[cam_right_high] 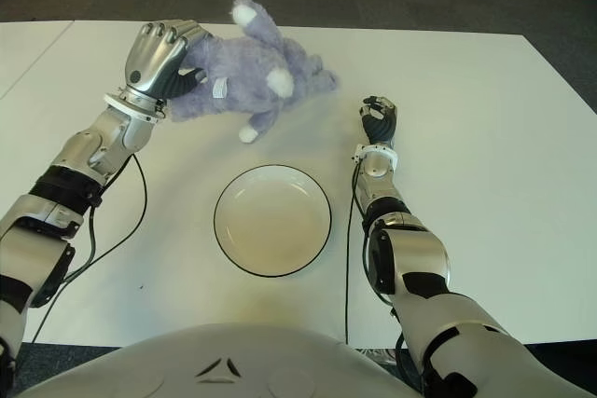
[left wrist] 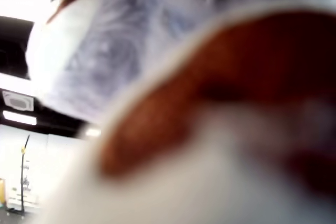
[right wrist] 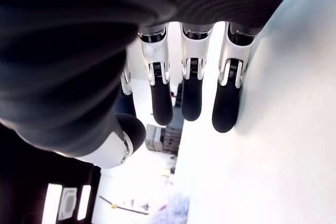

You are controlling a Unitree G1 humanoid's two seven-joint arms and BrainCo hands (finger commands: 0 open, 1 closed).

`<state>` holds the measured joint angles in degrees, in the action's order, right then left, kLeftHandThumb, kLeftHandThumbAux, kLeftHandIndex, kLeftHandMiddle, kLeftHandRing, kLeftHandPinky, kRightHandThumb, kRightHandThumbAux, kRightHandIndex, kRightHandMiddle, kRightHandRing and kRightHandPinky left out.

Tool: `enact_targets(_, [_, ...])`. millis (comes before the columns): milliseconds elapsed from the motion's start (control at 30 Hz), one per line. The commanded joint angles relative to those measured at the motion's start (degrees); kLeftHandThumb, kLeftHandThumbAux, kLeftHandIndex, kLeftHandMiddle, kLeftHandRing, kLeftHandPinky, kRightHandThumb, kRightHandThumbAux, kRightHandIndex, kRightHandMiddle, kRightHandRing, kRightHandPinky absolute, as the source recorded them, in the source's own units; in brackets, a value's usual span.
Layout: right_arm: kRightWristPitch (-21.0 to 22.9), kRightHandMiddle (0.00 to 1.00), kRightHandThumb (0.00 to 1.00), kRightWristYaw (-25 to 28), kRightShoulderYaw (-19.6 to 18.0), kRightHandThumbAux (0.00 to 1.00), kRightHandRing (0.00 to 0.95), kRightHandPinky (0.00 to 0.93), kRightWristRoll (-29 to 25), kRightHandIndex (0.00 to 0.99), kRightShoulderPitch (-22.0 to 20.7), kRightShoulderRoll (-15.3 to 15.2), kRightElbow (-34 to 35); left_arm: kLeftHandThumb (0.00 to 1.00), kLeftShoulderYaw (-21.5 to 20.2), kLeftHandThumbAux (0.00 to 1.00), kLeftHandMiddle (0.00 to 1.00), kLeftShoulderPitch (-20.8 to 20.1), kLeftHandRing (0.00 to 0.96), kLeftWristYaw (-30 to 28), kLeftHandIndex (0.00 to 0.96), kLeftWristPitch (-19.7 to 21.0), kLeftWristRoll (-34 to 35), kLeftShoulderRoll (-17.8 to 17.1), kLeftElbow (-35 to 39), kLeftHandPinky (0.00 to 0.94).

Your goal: Put the doll into the plate.

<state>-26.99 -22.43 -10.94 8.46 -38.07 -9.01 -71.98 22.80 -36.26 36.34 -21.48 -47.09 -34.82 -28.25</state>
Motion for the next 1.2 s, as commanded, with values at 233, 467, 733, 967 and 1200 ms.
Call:
enact_targets(233, [6.58, 0.25, 0.693, 0.19, 0.64, 0.74, 0.226, 0.19, 0.42, 0.397, 9.02, 2.92, -5.97, 0.72, -5.38, 0.698, 0.858, 2.77, 0.859, -6.27, 0.443, -1.82, 3.22, -1.83, 7.73, 0.856])
enact_targets(467, [5.75, 0.251, 0.693, 0.51, 0.79, 0.739, 0.227, 0.189, 0.3, 0.397, 9.17, 2.98, -5.91, 0.72, -8.37, 0.698, 0.846, 4.47, 0.852, -9.71, 0.443, -2.16, 5.2, -1.47, 12.97, 0.856])
enact_targets(733, [4.81, 0.26, 0.694, 0.98, 0.15, 0.738, 0.23, 0.184, -0.36, 0.398, 9.22, 3.21, -5.85, 0.721, -10.66, 0.697, 0.841, 7.55, 0.847, -13.34, 0.443, -1.03, 6.06, -0.54, 19.86, 0.852])
enact_targets(967, [4.71, 0.292, 0.697, 1.48, -0.44, 0.736, 0.258, 0.191, -0.83, 0.398, 9.16, 3.29, -5.85, 0.722, -11.83, 0.696, 0.847, 9.42, 0.85, -15.38, 0.443, -0.39, 5.84, -0.06, 23.32, 0.861])
enact_targets(1200, [4.69, 0.291, 0.698, 1.05, -0.52, 0.737, 0.255, 0.154, -0.39, 0.398, 9.26, 3.31, -5.88, 0.721, -12.48, 0.697, 0.861, 11.11, 0.868, -16.03, 0.443, -0.44, 4.38, -0.16, 26.89, 0.875])
